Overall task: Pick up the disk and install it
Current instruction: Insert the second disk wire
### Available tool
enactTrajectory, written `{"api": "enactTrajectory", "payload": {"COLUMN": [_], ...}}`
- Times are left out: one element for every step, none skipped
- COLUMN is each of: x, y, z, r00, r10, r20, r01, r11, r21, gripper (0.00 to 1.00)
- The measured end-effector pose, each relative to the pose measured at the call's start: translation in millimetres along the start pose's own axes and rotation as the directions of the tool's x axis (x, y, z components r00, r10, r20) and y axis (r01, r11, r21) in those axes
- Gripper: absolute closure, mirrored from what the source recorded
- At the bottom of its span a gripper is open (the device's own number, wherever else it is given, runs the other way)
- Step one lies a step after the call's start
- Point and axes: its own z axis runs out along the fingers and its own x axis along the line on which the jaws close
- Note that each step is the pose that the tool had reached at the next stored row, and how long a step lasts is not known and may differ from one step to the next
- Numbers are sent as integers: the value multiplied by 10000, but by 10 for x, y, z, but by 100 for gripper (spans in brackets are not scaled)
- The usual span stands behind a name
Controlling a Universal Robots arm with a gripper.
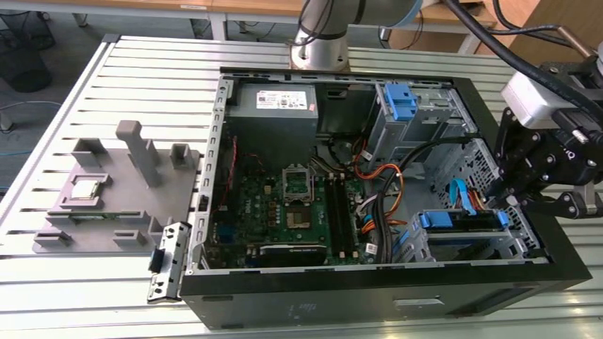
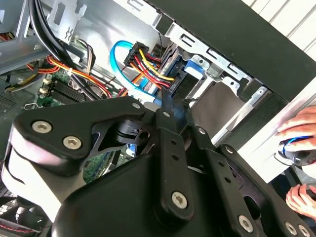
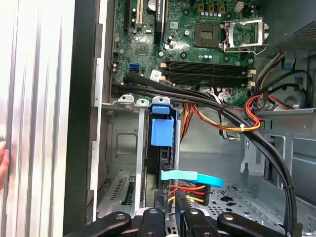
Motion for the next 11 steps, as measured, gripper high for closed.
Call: {"api": "enactTrajectory", "payload": {"x": [1, 1, 1, 0, -1, -1, -1, -1, -1, -1, -1], "y": [0, 0, 0, 0, 0, 0, 0, 0, 0, 0, 0], "z": [1, 0, -1, -7, -22, -22, -23, -24, -26, -26, -26], "r00": [10000, 10000, 10000, 9999, 9999, 9999, 9999, 9998, 9998, 9998, 9998], "r10": [0, 0, -1, -1, -2, -3, -2, -2, -3, -3, -2], "r20": [25, 40, 74, 115, 168, 171, 172, 192, 211, 212, 212], "r01": [0, 0, 1, 1, 2, 2, 2, 2, 3, 3, 2], "r11": [10000, 10000, 10000, 10000, 10000, 10000, 10000, 10000, 10000, 10000, 10000], "r21": [1, 2, 3, 4, 7, 7, 7, 7, 8, 8, 8], "gripper": [77, 77, 77, 77, 77, 77, 77, 77, 77, 77, 77]}}
